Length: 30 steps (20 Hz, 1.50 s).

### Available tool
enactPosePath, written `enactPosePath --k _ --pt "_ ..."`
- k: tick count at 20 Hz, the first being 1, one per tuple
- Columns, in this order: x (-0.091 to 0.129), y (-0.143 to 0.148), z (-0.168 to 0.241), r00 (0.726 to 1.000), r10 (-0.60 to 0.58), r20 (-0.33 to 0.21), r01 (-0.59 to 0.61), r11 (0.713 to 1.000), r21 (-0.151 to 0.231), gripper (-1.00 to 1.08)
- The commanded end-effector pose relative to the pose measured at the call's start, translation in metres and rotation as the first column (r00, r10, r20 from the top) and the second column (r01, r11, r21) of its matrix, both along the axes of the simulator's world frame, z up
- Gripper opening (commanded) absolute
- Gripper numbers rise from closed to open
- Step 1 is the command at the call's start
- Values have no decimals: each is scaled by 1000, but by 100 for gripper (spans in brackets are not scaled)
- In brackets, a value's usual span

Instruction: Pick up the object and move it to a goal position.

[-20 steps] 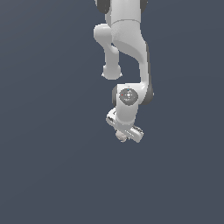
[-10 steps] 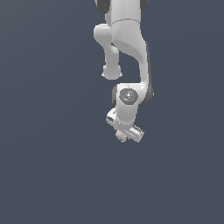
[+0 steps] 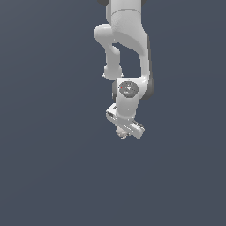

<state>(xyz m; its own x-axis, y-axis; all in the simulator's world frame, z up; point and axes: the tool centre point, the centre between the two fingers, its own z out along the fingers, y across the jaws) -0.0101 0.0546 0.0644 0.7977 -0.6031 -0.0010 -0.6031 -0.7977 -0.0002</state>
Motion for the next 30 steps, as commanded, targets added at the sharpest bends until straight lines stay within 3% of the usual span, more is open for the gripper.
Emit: enactPosePath --k 1,20,30 --pt "-7 -2 12 1000 0 1 0 1000 0 -100" --pt "-84 -28 144 1000 -1 1 1 1000 1 -100" --pt "-106 -36 187 1000 -1 1 1 1000 -1 -100"
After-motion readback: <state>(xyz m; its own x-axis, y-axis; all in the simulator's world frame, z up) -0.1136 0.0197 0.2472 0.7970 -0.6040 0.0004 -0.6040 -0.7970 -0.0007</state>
